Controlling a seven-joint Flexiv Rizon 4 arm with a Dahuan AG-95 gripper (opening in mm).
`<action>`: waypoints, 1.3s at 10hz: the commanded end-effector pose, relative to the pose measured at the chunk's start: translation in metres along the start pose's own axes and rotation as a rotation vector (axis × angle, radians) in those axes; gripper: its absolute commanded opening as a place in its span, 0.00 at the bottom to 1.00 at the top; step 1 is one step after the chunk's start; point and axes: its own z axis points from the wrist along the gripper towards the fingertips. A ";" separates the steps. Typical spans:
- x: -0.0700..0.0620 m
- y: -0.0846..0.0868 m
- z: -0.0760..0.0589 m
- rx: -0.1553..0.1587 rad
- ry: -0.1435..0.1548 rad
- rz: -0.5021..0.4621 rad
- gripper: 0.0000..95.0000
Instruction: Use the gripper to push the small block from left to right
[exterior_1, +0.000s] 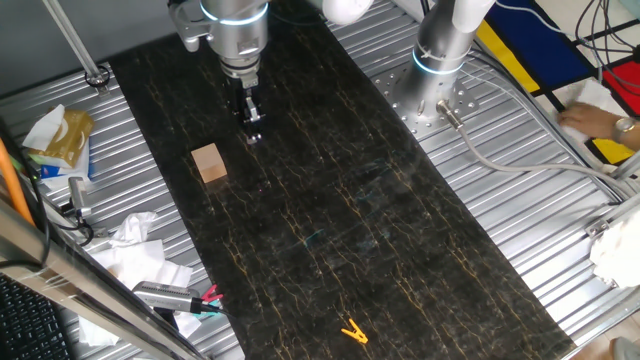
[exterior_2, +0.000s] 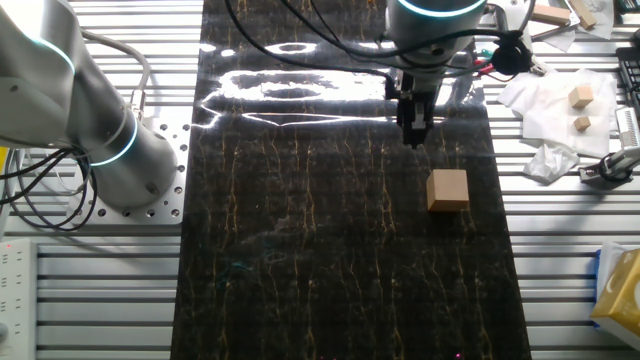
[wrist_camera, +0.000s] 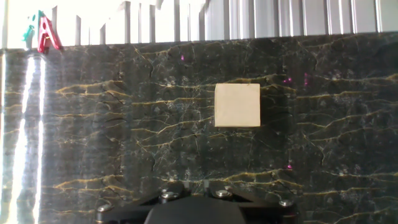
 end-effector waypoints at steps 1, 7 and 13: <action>-0.003 0.001 0.000 0.000 0.003 -0.007 0.80; -0.007 -0.001 0.008 -0.006 -0.033 -0.038 0.80; -0.015 -0.015 0.017 -0.036 -0.041 -0.072 0.80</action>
